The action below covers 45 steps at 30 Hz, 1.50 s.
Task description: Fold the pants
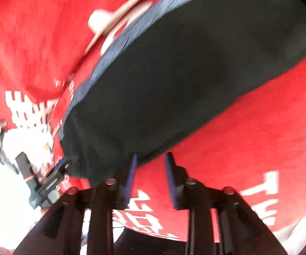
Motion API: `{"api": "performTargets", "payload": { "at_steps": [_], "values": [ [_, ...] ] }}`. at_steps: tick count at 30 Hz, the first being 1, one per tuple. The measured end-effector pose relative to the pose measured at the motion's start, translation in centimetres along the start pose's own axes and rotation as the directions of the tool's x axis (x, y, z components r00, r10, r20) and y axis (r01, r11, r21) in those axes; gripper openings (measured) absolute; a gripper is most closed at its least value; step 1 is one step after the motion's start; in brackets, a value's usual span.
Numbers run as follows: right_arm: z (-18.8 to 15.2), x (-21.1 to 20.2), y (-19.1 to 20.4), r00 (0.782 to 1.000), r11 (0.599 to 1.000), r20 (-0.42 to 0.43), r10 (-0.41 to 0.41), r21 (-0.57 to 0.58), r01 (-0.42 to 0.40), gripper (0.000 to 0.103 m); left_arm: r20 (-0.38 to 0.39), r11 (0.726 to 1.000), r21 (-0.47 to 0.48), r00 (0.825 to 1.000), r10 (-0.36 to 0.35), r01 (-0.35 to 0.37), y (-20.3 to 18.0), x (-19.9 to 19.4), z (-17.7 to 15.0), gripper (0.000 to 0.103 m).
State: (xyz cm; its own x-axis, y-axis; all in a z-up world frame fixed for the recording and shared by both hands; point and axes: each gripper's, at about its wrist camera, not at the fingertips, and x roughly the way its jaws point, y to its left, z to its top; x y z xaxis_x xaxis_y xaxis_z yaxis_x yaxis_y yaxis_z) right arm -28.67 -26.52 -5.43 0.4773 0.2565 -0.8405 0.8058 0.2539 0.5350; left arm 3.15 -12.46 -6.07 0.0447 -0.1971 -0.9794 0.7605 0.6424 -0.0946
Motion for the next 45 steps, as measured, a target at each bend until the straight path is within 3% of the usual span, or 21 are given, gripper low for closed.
{"api": "performTargets", "payload": {
  "at_steps": [5,8,9,10,13,16,18,20,22,24,27,30,32,33,34,35,37,41,45],
  "values": [
    [3.1,-3.8,-5.4,0.991,0.983,0.132,0.016,0.179,-0.04,0.047,-0.012,0.999,0.025,0.999,-0.039,0.039,-4.1,0.7,0.3,0.093],
    [4.3,-3.7,-8.3,0.99,0.952,0.135,0.035,0.296,-0.074,0.046,-0.063,1.0,0.006,0.998,-0.03,0.03,-5.6,2.7,-0.2,0.093],
    [4.6,-3.4,-8.7,0.991,0.945,0.13,0.04,0.317,-0.079,0.02,-0.064,1.0,0.007,0.998,-0.012,0.013,-5.7,3.3,-0.2,0.093],
    [4.9,-3.4,-8.6,0.991,0.949,0.128,0.042,0.305,-0.08,0.011,-0.047,1.0,0.023,0.999,0.002,-0.001,-6.0,3.4,-0.4,0.093],
    [5.5,-3.7,-7.6,0.99,0.981,0.125,-0.062,0.188,0.038,0.01,-0.044,0.998,0.061,0.999,0.027,-0.025,-6.5,3.4,-0.6,0.094],
    [5.7,-5.6,-9.6,0.978,0.961,0.163,-0.131,0.261,0.085,0.011,-0.083,0.998,0.062,0.996,0.036,-0.031,-6.6,3.4,0.2,0.094],
    [5.6,-7.9,-10.1,0.961,0.945,0.213,-0.178,0.308,0.106,0.021,-0.092,0.998,0.049,0.995,0.042,-0.037,-6.8,2.6,1.3,0.094],
    [5.8,-9.8,-8.3,0.945,0.966,0.285,-0.158,0.242,0.088,0.021,-0.034,0.999,0.036,0.999,0.011,-0.01,-7.4,1.1,3.2,0.093],
    [6.4,-10.4,-5.4,0.944,0.992,0.316,-0.098,0.11,0.066,0.021,0.013,0.999,0.047,1.0,0.002,-0.003,-8.5,0.4,5.1,0.094],
    [7.7,-9.0,-2.3,0.965,0.999,0.262,-0.022,-0.041,0.034,0.022,0.04,0.998,0.058,0.999,0.01,-0.012,-10.1,1.0,7.1,0.094],
    [9.7,-3.4,3.1,0.991,0.975,0.133,0.023,-0.223,0.007,0.027,0.05,0.997,0.032,0.997,0.062,-0.064,-12.0,3.6,9.8,0.094],
    [11.4,1.4,5.5,0.998,0.951,0.057,0.034,-0.31,-0.015,0.027,0.043,0.994,-0.026,0.993,0.108,-0.107,-12.9,6.0,11.4,0.094],
    [12.4,3.4,5.4,0.999,0.943,0.046,0.0,-0.333,0.015,0.027,0.045,0.992,-0.063,0.992,0.116,-0.113,-12.7,7.0,12.0,0.094],
    [13.1,3.7,4.8,0.998,0.943,0.061,-0.008,-0.332,0.028,0.024,0.048,0.991,-0.073,0.992,0.113,-0.109,-12.5,7.2,12.0,0.094],
    [13.8,3.5,3.9,0.997,0.947,0.077,0.011,-0.32,0.014,0.013,0.051,0.991,-0.077,0.992,0.112,-0.108,-12.3,7.4,12.0,0.094],
    [14.6,2.9,2.8,0.995,0.955,0.101,-0.001,-0.296,0.031,0.009,0.053,0.991,-0.075,0.992,0.115,-0.111,-12.2,7.5,12.1,0.094],
    [16.0,1.3,0.6,0.982,0.961,0.175,-0.068,-0.252,0.111,0.006,0.054,0.991,-0.069,0.992,0.118,-0.114,-11.9,7.6,12.5,0.096],
    [18.2,-3.6,-4.6,0.933,0.958,0.283,-0.221,-0.116,0.262,0.007,0.038,0.989,-0.07,0.99,0.134,-0.131,-12.0,7.2,13.2,0.096],
    [17.0,-10.4,-9.8,0.903,0.969,0.352,-0.246,0.054,0.243,0.021,0.049,0.994,-0.016,0.993,0.106,-0.106,-14.2,4.8,13.1,0.096]
  ]
}}
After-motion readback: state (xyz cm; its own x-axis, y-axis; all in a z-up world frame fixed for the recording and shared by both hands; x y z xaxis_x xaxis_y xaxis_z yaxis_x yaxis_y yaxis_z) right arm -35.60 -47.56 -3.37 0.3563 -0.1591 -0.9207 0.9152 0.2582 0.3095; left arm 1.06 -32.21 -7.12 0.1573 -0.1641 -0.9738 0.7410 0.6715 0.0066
